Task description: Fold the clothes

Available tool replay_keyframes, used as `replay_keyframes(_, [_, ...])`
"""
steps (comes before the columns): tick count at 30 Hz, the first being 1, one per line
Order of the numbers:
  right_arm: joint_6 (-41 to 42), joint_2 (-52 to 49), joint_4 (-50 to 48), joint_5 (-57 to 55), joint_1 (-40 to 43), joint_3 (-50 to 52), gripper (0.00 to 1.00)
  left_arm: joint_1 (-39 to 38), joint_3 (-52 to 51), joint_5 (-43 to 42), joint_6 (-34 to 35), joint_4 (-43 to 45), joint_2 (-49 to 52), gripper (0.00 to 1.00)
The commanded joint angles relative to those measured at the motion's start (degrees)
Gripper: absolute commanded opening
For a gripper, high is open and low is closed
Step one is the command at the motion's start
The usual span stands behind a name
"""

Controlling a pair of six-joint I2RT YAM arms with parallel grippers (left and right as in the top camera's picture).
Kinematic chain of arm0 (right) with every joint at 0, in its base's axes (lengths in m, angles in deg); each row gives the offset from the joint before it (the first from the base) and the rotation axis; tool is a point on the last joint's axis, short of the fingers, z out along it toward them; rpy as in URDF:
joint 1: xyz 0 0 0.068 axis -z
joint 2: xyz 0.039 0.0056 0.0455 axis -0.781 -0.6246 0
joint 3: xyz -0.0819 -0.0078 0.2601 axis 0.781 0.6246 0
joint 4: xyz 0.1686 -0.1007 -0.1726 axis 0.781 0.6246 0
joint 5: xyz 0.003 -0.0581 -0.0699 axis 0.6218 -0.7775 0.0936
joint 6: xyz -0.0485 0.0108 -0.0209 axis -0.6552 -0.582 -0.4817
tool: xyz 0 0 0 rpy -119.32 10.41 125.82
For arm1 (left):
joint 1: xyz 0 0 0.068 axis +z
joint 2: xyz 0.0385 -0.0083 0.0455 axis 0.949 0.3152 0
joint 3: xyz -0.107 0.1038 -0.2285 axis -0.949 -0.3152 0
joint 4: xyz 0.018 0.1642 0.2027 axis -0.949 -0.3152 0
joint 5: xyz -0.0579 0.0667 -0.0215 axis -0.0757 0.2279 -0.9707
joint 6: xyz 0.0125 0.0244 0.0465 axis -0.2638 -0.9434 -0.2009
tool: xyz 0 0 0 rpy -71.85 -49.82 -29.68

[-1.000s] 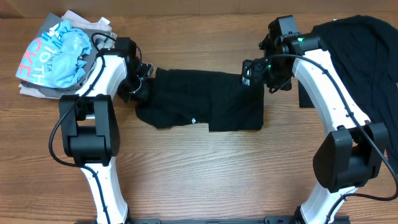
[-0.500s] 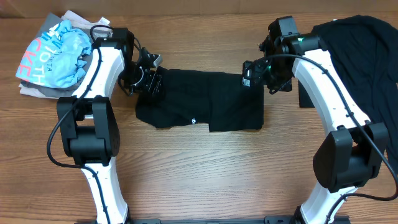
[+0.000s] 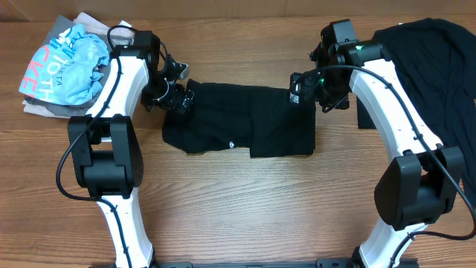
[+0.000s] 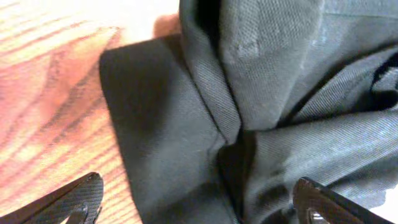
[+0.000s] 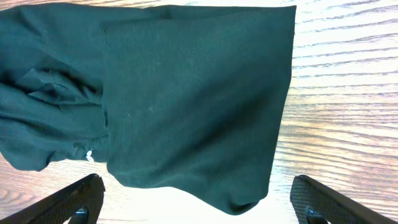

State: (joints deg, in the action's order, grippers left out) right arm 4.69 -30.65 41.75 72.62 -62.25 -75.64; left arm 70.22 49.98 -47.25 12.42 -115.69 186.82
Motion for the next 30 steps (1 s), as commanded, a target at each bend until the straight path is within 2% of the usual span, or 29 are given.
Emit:
replay_keyframes(1, [-0.3,0.4,-0.3,-0.5,0.0,0.3,1.0,0.2,1.0,3.8,-0.7,1.5,0.4,1.0])
replay_keyframes(5, [-0.5,0.4,-1.0,-0.6,0.0,0.3,1.0,0.1,0.9,3.5,-2.1,1.5,1.6,1.0])
replay_keyframes(11, [-0.5,0.4,-1.2,-0.6,0.0,0.3,1.0,0.1,0.8,-2.8,-3.3,1.3,4.5,1.0])
replay_keyframes(18, [-0.5,0.4,-1.2,-0.6,0.0,0.3,1.0,0.1,0.7,-2.5,-3.7,1.0,7.5,1.0])
replay_keyframes(22, [-0.5,0.4,-1.2,-1.5,0.0,0.3,1.0,0.1,0.7,-2.3,-3.2,0.3,8.1,0.91])
replay_keyframes(25, [-0.5,0.4,-1.2,-1.5,0.0,0.3,1.0,0.1,0.7,-3.0,0.3,-0.4,8.1,0.76])
replay_keyframes(30, [-0.5,0.4,-1.1,-1.4,0.0,0.3,1.0,-0.2,0.7,-8.5,1.0,0.0,8.1,0.7])
